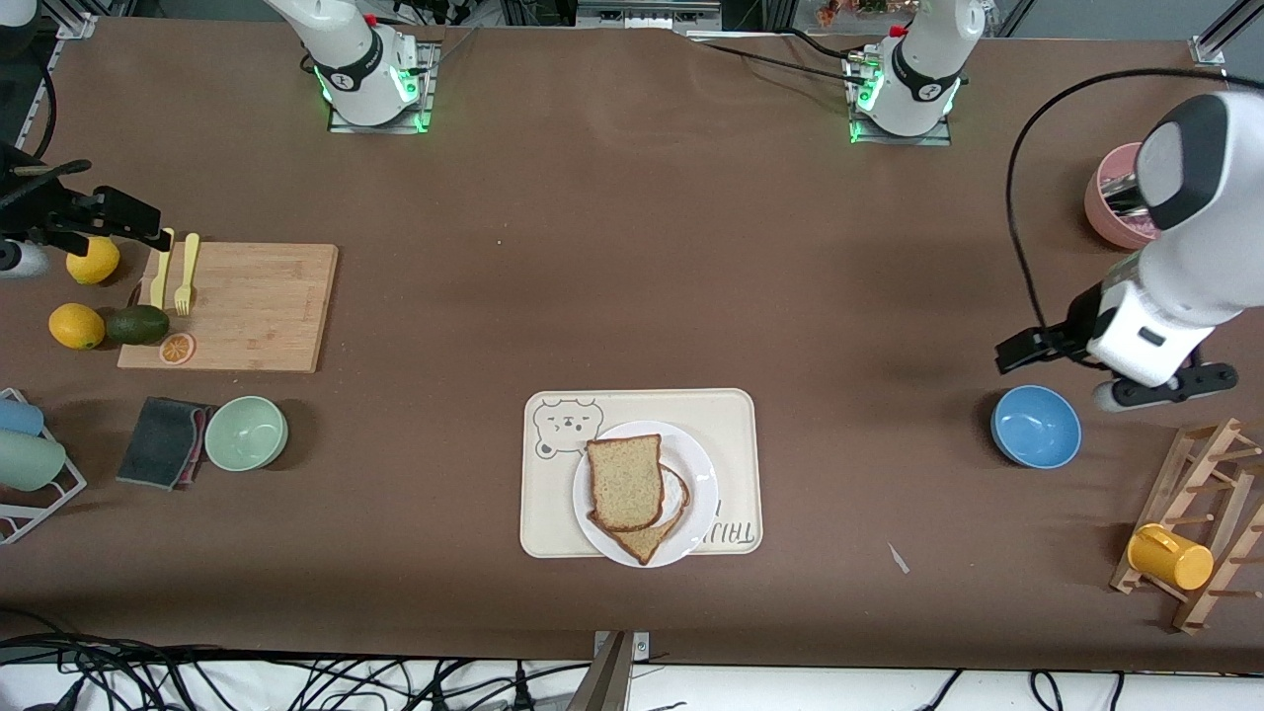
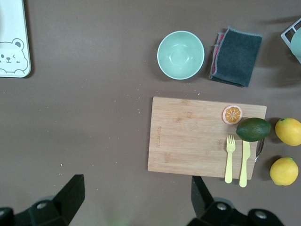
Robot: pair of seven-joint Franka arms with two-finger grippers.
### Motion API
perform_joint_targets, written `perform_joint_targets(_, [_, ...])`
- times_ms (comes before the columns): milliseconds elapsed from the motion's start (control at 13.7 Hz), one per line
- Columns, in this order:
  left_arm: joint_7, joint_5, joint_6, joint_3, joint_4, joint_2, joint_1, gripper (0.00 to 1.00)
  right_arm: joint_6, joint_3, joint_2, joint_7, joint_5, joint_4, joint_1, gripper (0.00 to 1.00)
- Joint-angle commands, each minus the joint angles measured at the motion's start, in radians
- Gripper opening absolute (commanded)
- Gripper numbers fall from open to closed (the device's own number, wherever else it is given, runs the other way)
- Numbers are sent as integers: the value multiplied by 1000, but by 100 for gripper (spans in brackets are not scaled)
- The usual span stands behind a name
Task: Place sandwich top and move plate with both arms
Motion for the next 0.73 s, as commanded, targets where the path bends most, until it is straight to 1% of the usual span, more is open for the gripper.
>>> perform_joint_targets(0, [45, 29, -51, -8, -28, -66, 18, 100, -15, 6, 7, 0, -5, 24, -3, 100])
perform_joint_targets(146, [62, 28, -82, -8, -27, -84, 21, 100, -14, 7, 7, 2, -2, 24, -3, 100])
perform_joint_targets(439, [121, 23, -85, -5, -30, -96, 49, 100, -11, 6, 7, 0, 0, 24, -5, 100])
perform_joint_targets(512, [135, 19, -85, 5, -28, -95, 47, 100, -11, 6, 7, 2, 0, 24, -3, 100])
perform_joint_targets(658, [149, 5, -83, 65, -24, -93, 0, 100, -11, 6, 7, 0, 0, 24, -3, 100])
